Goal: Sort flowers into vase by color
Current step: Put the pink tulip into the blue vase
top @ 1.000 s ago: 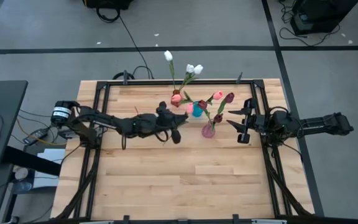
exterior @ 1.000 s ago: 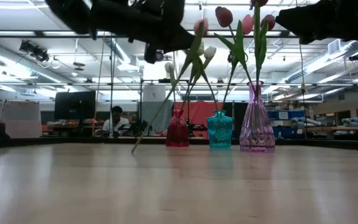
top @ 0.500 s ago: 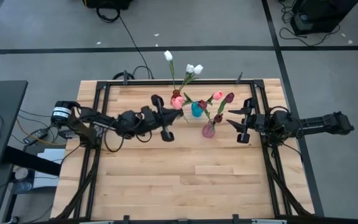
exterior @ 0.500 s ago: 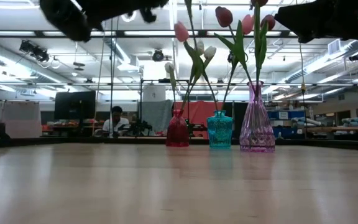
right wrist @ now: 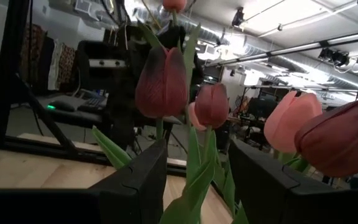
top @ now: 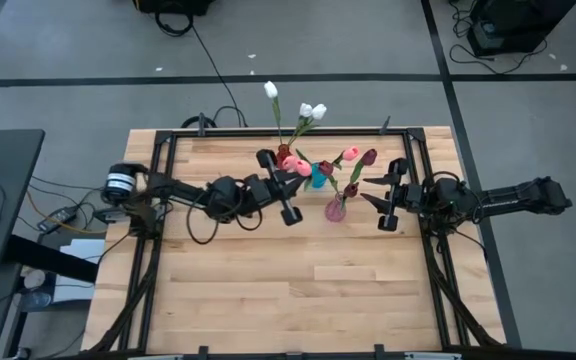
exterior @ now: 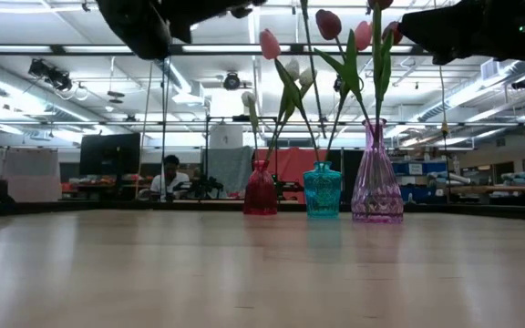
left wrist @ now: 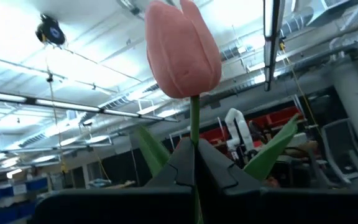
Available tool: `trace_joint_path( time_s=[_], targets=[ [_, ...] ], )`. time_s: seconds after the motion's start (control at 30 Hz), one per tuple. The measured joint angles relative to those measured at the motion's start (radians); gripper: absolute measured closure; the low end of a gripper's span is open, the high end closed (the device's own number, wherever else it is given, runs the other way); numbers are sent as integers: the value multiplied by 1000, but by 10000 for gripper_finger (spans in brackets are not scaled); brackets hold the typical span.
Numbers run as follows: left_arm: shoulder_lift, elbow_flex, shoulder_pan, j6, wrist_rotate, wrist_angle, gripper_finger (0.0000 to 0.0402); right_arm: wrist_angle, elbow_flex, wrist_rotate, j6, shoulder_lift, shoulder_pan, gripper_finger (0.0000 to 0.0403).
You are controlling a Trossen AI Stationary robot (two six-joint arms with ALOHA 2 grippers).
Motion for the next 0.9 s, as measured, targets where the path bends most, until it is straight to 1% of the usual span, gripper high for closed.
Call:
trace_joint_path(
  time_s=[0.17, 0.27, 0.9],
  targets=[
    [85, 39, 23, 30, -1, 93, 399, 2, 0, 0, 0, 1, 0, 218],
    [107, 56, 41, 29, -1, 97, 399, 1, 0, 0, 0, 1, 0, 218],
    [138, 59, 99, 18, -6, 66, 400, 1, 0, -1, -3, 1, 0, 218]
  ],
)
